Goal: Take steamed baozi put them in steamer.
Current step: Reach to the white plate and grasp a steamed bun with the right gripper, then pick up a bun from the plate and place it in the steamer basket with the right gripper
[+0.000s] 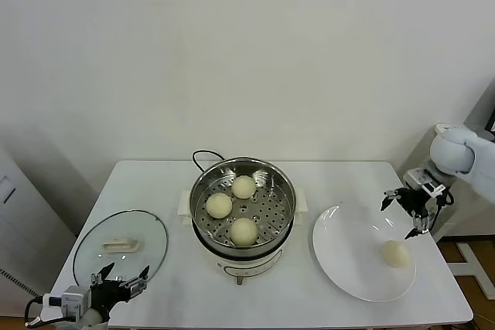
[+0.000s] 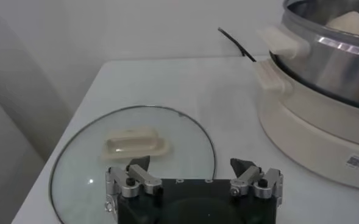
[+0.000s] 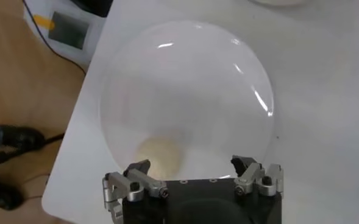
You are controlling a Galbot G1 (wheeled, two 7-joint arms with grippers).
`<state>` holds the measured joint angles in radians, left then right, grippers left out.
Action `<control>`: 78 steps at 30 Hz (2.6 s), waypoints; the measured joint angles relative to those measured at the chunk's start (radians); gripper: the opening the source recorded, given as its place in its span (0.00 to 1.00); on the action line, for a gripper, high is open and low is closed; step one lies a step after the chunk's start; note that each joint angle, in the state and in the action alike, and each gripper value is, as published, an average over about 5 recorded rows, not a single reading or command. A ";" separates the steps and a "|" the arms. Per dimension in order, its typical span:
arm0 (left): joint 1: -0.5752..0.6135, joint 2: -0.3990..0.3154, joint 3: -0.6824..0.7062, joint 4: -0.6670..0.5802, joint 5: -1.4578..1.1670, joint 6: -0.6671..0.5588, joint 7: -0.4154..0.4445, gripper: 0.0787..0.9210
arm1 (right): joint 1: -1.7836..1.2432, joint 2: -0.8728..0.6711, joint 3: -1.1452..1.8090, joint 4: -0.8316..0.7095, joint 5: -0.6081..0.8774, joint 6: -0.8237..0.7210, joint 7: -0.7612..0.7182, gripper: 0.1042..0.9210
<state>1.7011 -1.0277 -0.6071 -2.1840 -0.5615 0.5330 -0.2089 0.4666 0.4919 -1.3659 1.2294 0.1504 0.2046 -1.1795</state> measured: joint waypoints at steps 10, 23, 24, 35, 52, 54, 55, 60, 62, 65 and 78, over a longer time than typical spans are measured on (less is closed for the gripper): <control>0.000 -0.001 0.003 0.000 0.001 0.000 0.000 0.88 | -0.125 -0.013 0.055 -0.018 -0.034 -0.032 0.054 0.88; -0.003 0.000 0.007 0.005 0.003 0.002 -0.001 0.88 | -0.279 -0.004 0.165 -0.054 -0.082 -0.054 0.106 0.85; -0.003 0.000 0.007 0.005 0.003 0.002 -0.001 0.88 | -0.288 -0.002 0.174 -0.058 -0.086 -0.056 0.110 0.83; 0.002 -0.002 0.007 0.005 0.004 0.002 -0.001 0.88 | -0.358 -0.001 0.250 -0.070 -0.110 -0.078 0.115 0.47; 0.000 0.003 0.002 -0.007 0.004 0.008 -0.006 0.88 | -0.196 -0.020 0.147 -0.004 0.019 -0.140 0.064 0.22; 0.002 0.003 0.000 -0.009 0.004 0.008 -0.007 0.88 | -0.133 -0.014 0.104 0.013 0.064 -0.156 0.059 0.23; 0.002 0.003 -0.001 -0.009 0.004 0.009 -0.007 0.88 | -0.099 -0.010 0.080 0.021 0.088 -0.165 0.057 0.23; 0.002 0.003 0.000 -0.009 0.004 0.011 -0.008 0.88 | 0.079 0.025 -0.045 0.058 0.211 -0.213 0.053 0.23; 0.000 0.003 0.002 -0.010 0.004 0.013 -0.009 0.88 | 0.146 0.049 -0.092 0.069 0.262 -0.234 0.054 0.23; -0.005 0.005 0.004 -0.014 0.004 0.016 -0.011 0.88 | 0.233 0.091 -0.148 0.080 0.340 -0.266 0.060 0.23; -0.004 0.010 0.005 -0.020 0.004 0.017 -0.012 0.88 | 0.446 0.324 -0.265 0.097 0.657 -0.426 0.125 0.23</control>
<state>1.6969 -1.0175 -0.6017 -2.2043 -0.5573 0.5503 -0.2206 0.9127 0.8163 -1.6309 1.3267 0.8070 -0.2214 -1.0550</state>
